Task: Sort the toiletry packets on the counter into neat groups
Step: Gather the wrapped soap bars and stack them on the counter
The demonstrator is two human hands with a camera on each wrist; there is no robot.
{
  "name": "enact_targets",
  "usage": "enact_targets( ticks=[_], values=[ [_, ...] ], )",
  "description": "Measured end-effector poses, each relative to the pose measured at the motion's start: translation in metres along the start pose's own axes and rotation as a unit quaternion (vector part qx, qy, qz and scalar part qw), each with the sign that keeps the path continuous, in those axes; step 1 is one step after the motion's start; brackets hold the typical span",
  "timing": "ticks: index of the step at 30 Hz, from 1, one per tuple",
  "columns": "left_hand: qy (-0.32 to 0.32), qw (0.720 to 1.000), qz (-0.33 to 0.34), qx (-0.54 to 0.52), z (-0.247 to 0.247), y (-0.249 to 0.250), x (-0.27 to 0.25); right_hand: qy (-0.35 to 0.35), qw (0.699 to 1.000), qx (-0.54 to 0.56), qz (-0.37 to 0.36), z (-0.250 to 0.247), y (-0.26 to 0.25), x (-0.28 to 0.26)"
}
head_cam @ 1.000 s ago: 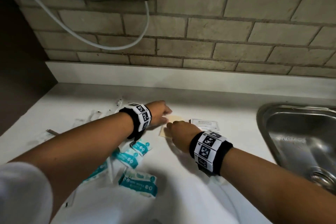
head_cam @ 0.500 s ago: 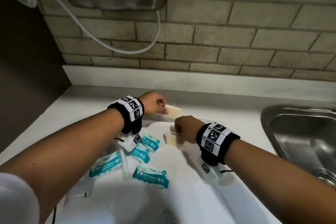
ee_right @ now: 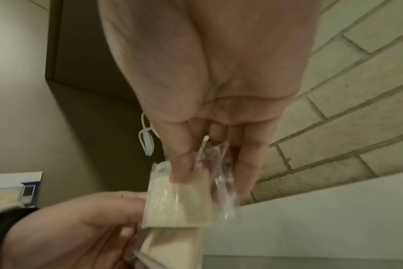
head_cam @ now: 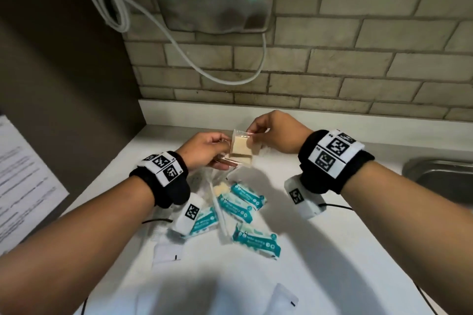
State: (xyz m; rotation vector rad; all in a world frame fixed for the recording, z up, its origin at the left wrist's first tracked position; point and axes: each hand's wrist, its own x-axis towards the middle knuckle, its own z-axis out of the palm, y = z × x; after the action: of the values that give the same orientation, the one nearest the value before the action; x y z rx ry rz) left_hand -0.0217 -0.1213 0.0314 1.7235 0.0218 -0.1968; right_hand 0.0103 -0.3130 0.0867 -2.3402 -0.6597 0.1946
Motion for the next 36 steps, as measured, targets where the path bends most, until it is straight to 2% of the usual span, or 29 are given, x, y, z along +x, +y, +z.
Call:
enact_targets(
  ticks=[6,13,20,26,30,33,35,36],
  values=[
    [-0.023,0.998,-0.001,-0.055,-0.024,0.004,-0.025,-0.03,0.999,0.022,0.025,0.022,-0.024,0.008],
    [-0.012,0.991,-0.021,-0.132,-0.055,-0.001,-0.037,-0.018,0.996,0.074,0.037,0.039,-0.049,0.022],
    [-0.031,0.999,0.019,-0.026,-0.067,-0.009,-0.042,-0.036,0.995,0.08,0.037,0.054,-0.064,0.032],
    [0.003,0.998,0.057,-0.022,-0.069,-0.015,-0.038,-0.021,0.994,0.087,0.056,0.059,-0.058,0.044],
    [0.004,0.999,0.035,-0.033,-0.066,-0.017,-0.033,-0.024,0.994,0.096,0.045,0.065,-0.051,0.049],
    [0.037,0.997,0.015,-0.067,-0.069,-0.016,-0.031,-0.025,0.993,0.088,0.075,0.067,-0.038,0.055],
    [0.064,0.995,0.009,-0.071,-0.075,-0.018,-0.028,-0.048,0.993,0.053,0.092,0.074,-0.025,0.058],
    [0.073,0.995,0.007,-0.065,-0.078,-0.02,-0.026,-0.065,0.994,-0.005,0.089,0.081,-0.017,0.059]
  ],
)
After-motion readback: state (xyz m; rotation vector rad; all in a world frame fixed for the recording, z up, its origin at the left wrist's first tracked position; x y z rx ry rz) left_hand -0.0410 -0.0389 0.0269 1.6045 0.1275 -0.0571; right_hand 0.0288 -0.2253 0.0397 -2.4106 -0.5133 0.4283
